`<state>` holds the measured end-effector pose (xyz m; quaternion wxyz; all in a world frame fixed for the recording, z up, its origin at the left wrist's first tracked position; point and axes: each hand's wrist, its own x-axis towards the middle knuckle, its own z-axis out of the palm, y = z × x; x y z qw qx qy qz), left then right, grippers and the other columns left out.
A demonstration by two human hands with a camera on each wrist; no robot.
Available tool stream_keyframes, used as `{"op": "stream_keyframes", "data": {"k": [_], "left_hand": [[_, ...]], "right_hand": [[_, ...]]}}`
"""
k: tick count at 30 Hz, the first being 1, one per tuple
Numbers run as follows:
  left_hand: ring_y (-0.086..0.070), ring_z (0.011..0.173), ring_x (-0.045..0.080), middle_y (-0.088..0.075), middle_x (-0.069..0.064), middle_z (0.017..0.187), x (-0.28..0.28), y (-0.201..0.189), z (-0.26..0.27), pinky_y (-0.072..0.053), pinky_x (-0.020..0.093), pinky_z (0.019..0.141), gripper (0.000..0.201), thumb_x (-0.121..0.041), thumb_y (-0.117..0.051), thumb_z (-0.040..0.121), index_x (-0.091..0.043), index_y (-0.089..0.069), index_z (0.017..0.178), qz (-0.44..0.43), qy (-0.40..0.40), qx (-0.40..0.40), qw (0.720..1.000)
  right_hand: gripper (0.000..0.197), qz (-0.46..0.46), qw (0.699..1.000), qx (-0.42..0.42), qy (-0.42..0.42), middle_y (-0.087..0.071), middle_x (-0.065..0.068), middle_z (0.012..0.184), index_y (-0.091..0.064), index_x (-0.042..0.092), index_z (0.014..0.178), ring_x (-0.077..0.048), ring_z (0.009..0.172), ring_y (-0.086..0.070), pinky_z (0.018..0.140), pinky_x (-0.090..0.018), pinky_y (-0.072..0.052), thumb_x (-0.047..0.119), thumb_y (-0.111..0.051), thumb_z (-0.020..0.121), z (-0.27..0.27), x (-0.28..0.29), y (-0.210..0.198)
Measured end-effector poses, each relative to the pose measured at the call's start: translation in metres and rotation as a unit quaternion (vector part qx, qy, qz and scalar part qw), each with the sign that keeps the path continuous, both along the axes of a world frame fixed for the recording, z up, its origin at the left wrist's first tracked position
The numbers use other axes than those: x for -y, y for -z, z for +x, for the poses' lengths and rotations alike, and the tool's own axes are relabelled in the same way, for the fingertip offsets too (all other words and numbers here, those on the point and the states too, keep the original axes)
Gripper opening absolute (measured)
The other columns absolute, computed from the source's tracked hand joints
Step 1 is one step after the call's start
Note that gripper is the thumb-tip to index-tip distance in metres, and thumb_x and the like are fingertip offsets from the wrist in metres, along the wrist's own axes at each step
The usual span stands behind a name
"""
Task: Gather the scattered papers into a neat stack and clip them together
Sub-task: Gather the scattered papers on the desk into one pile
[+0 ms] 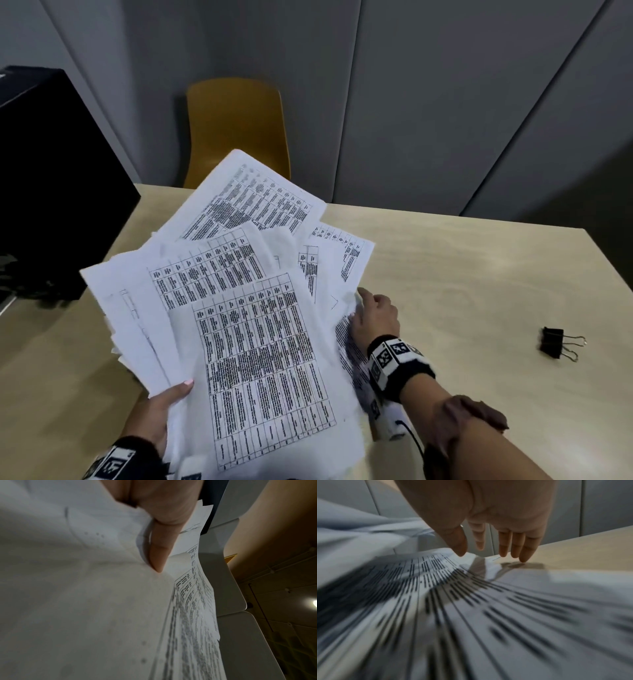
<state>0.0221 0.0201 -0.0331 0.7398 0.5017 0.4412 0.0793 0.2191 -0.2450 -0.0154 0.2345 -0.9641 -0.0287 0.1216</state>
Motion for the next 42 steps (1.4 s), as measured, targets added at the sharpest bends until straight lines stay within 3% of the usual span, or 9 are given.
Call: {"op": "stream_keyframes", "data": {"k": [8,13,18,20,22,28,33,37,42], "left_hand": [[-0.066,0.046,0.01,-0.069,-0.004,0.053,-0.025,-0.002,-0.014,-0.053,0.026,0.04,0.048,0.01,-0.051,0.082,-0.02,-0.074,0.052,0.0,-0.043,0.013,0.999],[-0.067,0.048,0.016,-0.071,-0.003,0.061,-0.024,0.001,-0.017,-0.053,0.03,0.041,0.017,0.004,-0.055,0.082,0.002,-0.062,0.097,-0.023,-0.08,-0.001,0.996],[-0.067,0.055,0.019,-0.067,-0.006,0.05,-0.023,-0.007,-0.013,-0.057,0.025,0.06,0.009,0.004,-0.054,0.084,-0.001,-0.061,0.083,-0.002,-0.059,-0.012,0.998],[-0.065,0.058,0.02,-0.067,-0.007,0.048,-0.022,-0.01,-0.01,-0.056,0.027,0.072,0.02,0.003,-0.055,0.084,-0.004,-0.068,0.071,0.014,-0.055,-0.02,0.998],[-0.065,0.046,0.012,-0.069,-0.002,0.053,-0.022,-0.012,-0.01,-0.055,0.024,0.049,0.027,0.004,-0.054,0.084,-0.004,-0.071,0.064,0.006,-0.063,-0.03,0.998],[-0.062,0.04,0.004,-0.066,-0.007,0.047,-0.019,-0.017,-0.015,-0.044,0.013,0.032,0.031,0.004,-0.052,0.086,-0.005,-0.07,0.062,0.0,-0.055,-0.02,0.998],[-0.068,0.051,0.017,-0.07,-0.003,0.056,-0.025,-0.006,-0.027,-0.054,0.025,0.042,0.027,0.005,-0.055,0.083,0.001,-0.058,0.109,0.002,-0.084,-0.02,0.996],[-0.069,0.061,0.022,-0.074,0.004,0.07,-0.021,-0.004,-0.03,-0.057,0.028,0.055,0.031,0.005,-0.06,0.078,0.005,-0.058,0.108,0.021,-0.062,-0.036,0.997],[-0.061,0.086,0.03,-0.071,0.001,0.064,-0.017,-0.004,-0.028,-0.04,0.044,0.098,0.026,0.009,-0.059,0.078,0.004,-0.059,0.103,0.04,-0.067,-0.041,0.996]], "right_hand": [[0.08,-0.123,0.972,-0.082,-0.184,-0.001,-0.005,0.159,-0.015,0.031,0.146,-0.034,0.144,0.0,0.115,-0.055,-0.008,0.062,-0.049,0.081,0.009,-0.01,0.001],[0.089,-0.167,0.955,-0.063,-0.236,0.004,0.005,0.159,-0.006,0.028,0.148,-0.03,0.146,0.005,0.115,-0.055,-0.003,0.066,-0.048,0.08,-0.015,0.016,0.0],[0.091,-0.183,0.958,-0.061,-0.211,-0.008,0.001,0.158,-0.015,0.023,0.146,-0.029,0.144,-0.012,0.114,-0.049,-0.017,0.066,-0.053,0.076,-0.04,0.054,-0.002],[0.09,-0.164,0.973,-0.056,-0.155,-0.031,-0.007,0.144,-0.026,0.019,0.136,-0.03,0.128,-0.034,0.105,-0.043,-0.035,0.063,-0.065,0.068,-0.042,0.051,-0.004],[0.094,-0.102,0.987,-0.087,-0.087,-0.038,-0.008,0.129,-0.024,0.019,0.134,-0.029,0.112,-0.047,0.094,-0.039,-0.044,0.049,-0.077,0.063,-0.041,0.041,-0.008],[0.067,0.063,0.986,-0.148,0.036,-0.059,-0.012,0.122,-0.04,0.015,0.129,-0.015,0.075,-0.06,0.056,-0.014,-0.045,0.019,-0.077,0.073,-0.024,0.03,-0.02],[0.075,0.048,0.983,-0.132,0.119,-0.05,-0.017,0.13,-0.039,0.004,0.125,-0.032,0.114,-0.054,0.089,-0.034,-0.046,0.03,-0.081,0.069,0.011,0.017,-0.016],[0.097,-0.042,0.979,-0.121,0.16,-0.033,-0.018,0.133,-0.029,0.0,0.127,-0.036,0.124,-0.04,0.099,-0.042,-0.041,0.046,-0.083,0.06,0.016,-0.01,-0.011],[0.083,0.01,0.975,-0.12,0.185,-0.04,-0.021,0.128,-0.03,0.002,0.122,-0.039,0.11,-0.056,0.088,-0.043,-0.049,0.025,-0.084,0.064,0.021,-0.024,-0.007]]}}
